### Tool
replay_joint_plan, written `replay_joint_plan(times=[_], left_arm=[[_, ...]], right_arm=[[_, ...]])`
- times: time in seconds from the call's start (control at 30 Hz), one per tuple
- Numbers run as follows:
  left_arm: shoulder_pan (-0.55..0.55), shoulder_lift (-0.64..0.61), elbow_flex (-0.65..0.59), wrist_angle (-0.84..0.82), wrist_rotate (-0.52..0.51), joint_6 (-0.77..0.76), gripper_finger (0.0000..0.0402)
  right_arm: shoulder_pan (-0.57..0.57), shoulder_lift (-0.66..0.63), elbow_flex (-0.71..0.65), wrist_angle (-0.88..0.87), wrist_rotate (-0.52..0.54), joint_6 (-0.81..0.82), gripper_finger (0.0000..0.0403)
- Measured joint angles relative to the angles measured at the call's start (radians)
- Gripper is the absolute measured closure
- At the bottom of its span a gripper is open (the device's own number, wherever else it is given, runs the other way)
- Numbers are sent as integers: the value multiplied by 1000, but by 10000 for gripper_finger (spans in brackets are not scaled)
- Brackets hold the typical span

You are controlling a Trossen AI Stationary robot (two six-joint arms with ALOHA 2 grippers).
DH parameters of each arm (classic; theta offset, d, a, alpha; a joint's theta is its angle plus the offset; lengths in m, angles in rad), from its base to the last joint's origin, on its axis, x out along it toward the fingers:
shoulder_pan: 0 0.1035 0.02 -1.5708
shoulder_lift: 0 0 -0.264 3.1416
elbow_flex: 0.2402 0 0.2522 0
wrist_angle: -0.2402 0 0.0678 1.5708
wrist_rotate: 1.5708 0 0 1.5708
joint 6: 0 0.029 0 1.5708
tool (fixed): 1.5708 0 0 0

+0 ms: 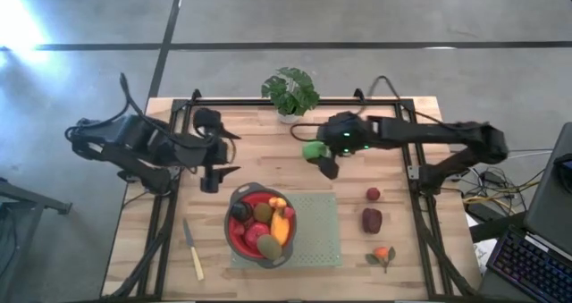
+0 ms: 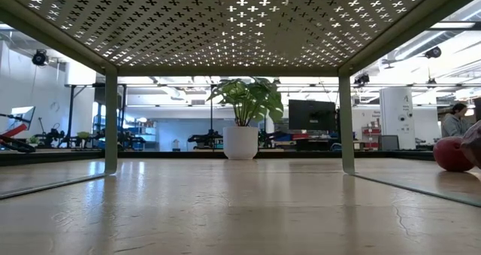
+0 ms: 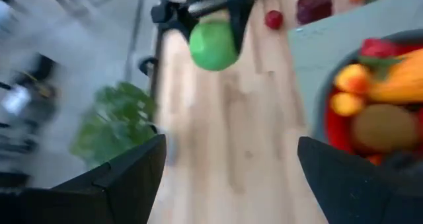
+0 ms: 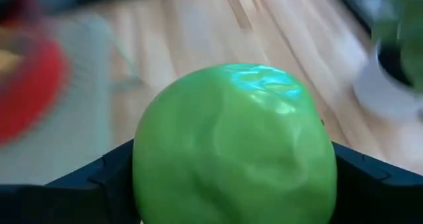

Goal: Pick & Place Fruit
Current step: Put the green apple into the red strainer

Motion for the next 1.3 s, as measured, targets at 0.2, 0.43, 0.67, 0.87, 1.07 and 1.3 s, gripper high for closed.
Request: replay_joint_plan(times=[0.2,0.43,0.67,0.87,1.07,1.3], left_arm=[[0,94,0,133,-124,271,56],[2,216,0,334,-320,553,57],[3,291,0,443,-372,672,56],[6,319,0,481,-366,704,51],[16,324,0,513,-317,716,19],[47,322,0,642,-98,707,12]], right_arm=[[103,-147,-7,153,0,-12,94],[196,-236,-47,270,1,-18,78],[216,-266,-76,287,15,5,93],[216,-266,-76,288,16,15,83],[216,-266,-76,292,16,12,80],[216,-266,-76,313,10,14,92]])
